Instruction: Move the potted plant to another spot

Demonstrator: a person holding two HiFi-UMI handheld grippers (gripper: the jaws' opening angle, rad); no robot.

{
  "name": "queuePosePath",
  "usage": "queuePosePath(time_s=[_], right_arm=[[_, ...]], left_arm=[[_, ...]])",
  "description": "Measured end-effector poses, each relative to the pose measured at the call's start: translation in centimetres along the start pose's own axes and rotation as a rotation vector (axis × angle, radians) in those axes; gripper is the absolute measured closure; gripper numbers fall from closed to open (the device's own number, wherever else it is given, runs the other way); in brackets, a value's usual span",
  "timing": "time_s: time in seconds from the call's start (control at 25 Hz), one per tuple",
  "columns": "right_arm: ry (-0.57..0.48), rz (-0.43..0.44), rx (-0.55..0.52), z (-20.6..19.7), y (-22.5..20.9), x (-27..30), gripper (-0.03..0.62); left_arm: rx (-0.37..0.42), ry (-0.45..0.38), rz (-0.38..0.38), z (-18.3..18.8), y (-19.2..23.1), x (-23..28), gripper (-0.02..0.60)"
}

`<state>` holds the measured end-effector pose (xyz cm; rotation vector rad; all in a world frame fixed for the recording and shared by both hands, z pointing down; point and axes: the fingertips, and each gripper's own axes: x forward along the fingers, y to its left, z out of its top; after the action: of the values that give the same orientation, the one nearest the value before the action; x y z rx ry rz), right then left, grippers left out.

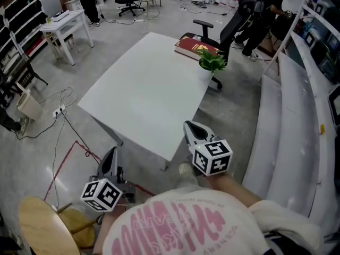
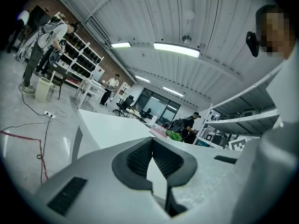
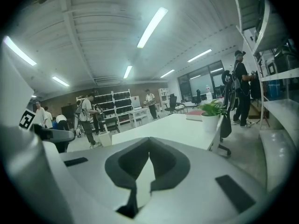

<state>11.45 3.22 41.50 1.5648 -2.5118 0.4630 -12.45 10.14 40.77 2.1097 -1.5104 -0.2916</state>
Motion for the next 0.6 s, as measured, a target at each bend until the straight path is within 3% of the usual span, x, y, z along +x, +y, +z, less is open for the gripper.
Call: queuePosePath(time_s=[0.6], right_arm=[[0.043, -0.002, -0.015, -1.5, 0.8, -0.2, 0.586]], left_arm=[[-0.007, -0.007, 0.017, 0.0, 0.9, -1.6, 0.578]])
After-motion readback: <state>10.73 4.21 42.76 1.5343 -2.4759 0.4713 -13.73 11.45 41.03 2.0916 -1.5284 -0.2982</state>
